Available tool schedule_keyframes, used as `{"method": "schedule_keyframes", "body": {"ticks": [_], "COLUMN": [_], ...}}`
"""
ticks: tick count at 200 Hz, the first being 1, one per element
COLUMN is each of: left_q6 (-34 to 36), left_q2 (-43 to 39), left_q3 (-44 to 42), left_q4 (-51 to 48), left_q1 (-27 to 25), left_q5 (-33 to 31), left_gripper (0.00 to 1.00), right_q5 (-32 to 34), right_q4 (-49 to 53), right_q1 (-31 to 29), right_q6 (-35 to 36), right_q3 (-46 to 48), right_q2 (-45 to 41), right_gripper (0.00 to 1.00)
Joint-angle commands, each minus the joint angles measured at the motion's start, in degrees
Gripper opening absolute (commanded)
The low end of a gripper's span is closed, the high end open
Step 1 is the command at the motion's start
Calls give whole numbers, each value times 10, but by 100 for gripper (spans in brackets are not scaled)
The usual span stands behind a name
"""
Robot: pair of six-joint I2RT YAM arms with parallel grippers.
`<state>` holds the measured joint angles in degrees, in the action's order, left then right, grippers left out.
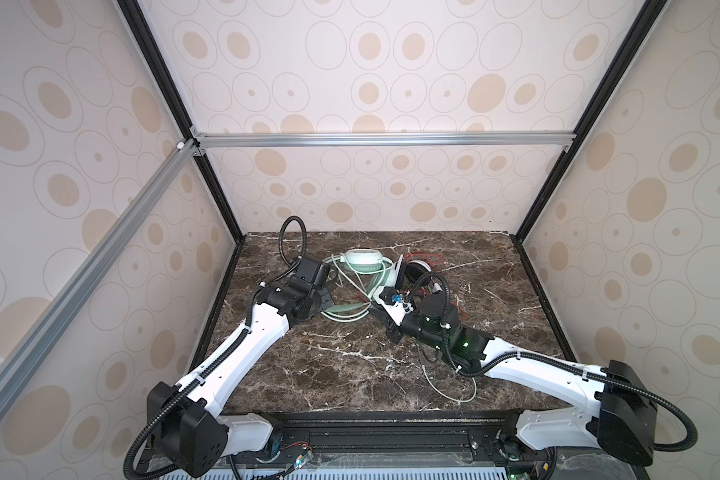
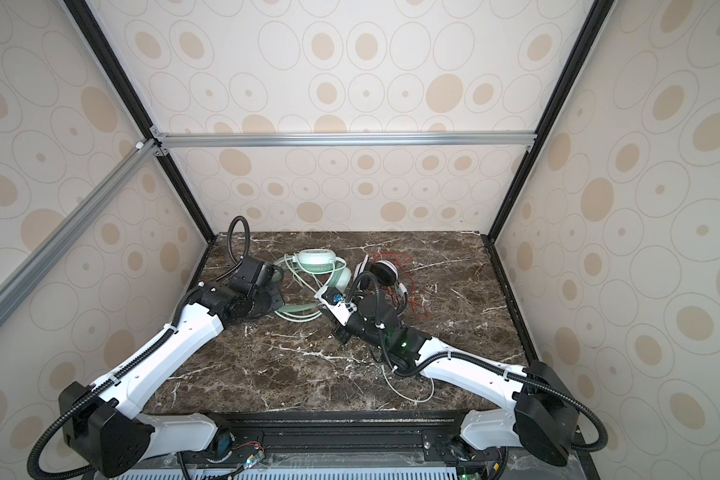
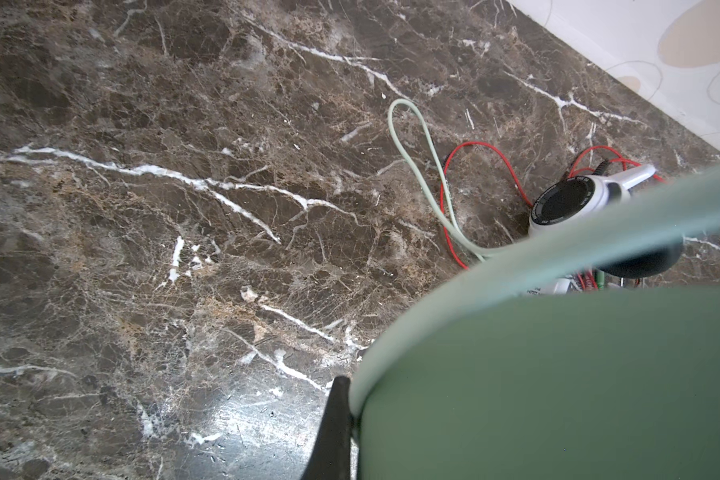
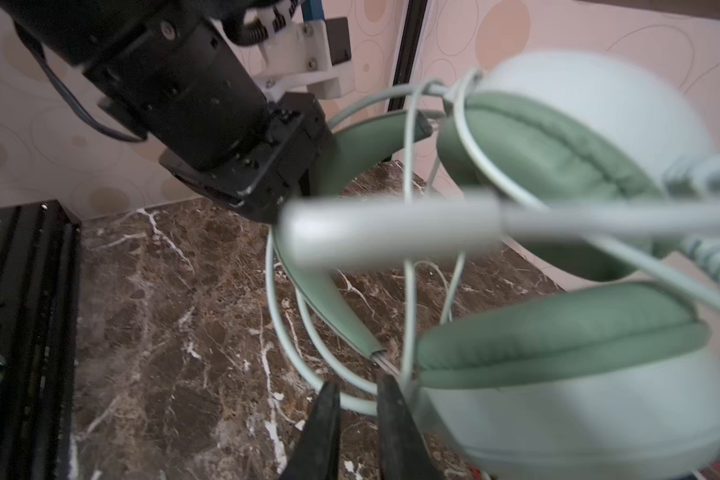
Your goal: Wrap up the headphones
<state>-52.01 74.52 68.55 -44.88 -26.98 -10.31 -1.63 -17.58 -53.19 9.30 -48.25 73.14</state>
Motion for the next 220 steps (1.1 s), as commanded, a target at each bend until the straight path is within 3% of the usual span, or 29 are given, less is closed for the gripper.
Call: {"method": "schedule_keyframes", "body": {"ticks": [1, 11, 35, 57, 76, 92, 116, 149, 185, 220], "left_q6": [-14, -9, 2, 15, 26, 32, 34, 39, 58, 71], "left_q2": [7, 13, 20, 20, 24, 32, 46, 53, 70, 93], "left_q3": [36, 45, 63, 93, 136, 181, 238, 281, 326, 359], "left_q4": [20, 15, 11, 7, -4, -20, -40, -24, -11, -33], "left_q1": [3, 9, 29, 48, 55, 56, 58, 59, 59, 59], "left_q5": [-9, 0, 28, 63, 85, 97, 112, 130, 157, 153], "left_gripper": [0, 0, 0, 0, 0, 0, 0, 0, 0, 0], "right_q5": [-18, -26, -31, 12, 23, -27, -154, -277, -302, -357], "right_q4": [21, 51, 116, 144, 186, 214, 162, 52, -86, -116], "right_q1": [-9, -9, -6, 8, 65, 145, 246, 255, 256, 255], "right_q6": [-12, -14, -24, -49, -85, -128, -180, -174, -184, -212], "right_q3": [-19, -14, 14, 65, 93, 102, 118, 77, -15, -155], "right_q2": [-59, -90, -185, -284, -329, -318, -246, -73, 138, 309], "right_gripper": [41, 49, 50, 55, 55, 54, 54, 58, 60, 55]}}
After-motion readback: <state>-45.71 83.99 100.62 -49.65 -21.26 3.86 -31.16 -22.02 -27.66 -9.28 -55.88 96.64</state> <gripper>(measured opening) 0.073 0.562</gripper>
